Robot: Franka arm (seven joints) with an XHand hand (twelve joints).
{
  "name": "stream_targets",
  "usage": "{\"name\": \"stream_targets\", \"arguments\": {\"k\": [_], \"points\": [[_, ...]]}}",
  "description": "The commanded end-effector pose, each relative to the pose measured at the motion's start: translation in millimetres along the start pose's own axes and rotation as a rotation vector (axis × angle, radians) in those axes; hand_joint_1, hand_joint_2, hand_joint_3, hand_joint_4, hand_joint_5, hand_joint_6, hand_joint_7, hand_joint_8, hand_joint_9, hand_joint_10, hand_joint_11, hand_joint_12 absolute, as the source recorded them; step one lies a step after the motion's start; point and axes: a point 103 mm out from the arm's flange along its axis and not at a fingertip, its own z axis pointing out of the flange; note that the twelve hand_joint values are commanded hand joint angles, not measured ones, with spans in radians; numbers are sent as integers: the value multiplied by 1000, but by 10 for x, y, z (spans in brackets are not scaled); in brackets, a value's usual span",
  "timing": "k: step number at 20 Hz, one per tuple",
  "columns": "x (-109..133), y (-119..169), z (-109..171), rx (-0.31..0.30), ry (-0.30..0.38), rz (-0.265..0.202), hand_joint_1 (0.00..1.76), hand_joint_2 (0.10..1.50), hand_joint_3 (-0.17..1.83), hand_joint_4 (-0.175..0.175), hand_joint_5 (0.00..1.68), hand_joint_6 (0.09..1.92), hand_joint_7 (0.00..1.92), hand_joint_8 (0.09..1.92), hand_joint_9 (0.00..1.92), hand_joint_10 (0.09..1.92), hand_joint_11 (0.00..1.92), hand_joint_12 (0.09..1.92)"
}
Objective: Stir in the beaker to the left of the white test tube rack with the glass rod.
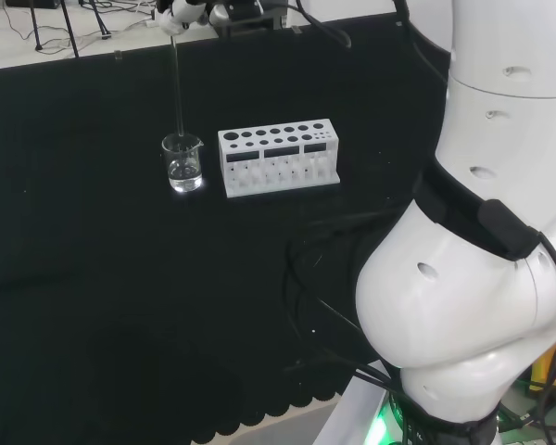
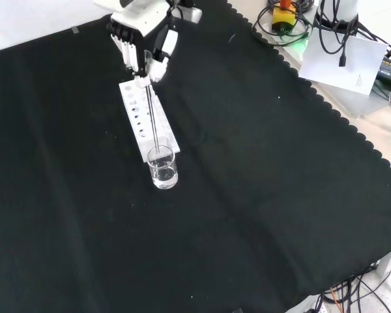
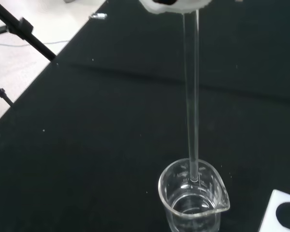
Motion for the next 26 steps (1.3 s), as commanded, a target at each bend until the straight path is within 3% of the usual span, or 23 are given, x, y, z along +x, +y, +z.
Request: {"name": "stream_targets", "arguments": {"k": [1, 7, 14, 22, 26], "points": [[-42, 132, 259, 24, -4, 12, 1329, 1050, -175, -175, 1422, 87, 1354, 666, 1620, 796, 1691, 499], [-75, 121, 433, 39, -6, 5, 1329, 1049, -175, -175, 1423, 87, 1354, 666, 1619, 796, 1691, 498], [12, 243, 677, 78, -32, 30, 1329, 1049, -175, -175, 1424, 87, 1355, 663, 1618, 796, 1691, 498], [81, 357, 838, 96, -9, -5, 1329, 1049, -175, -175, 1425, 87, 1357, 659, 1618, 796, 1690, 497], [64, 426, 851, 90, 2, -1, 1330, 1049, -175, -175, 1426, 87, 1357, 659, 1618, 796, 1690, 497]]}}
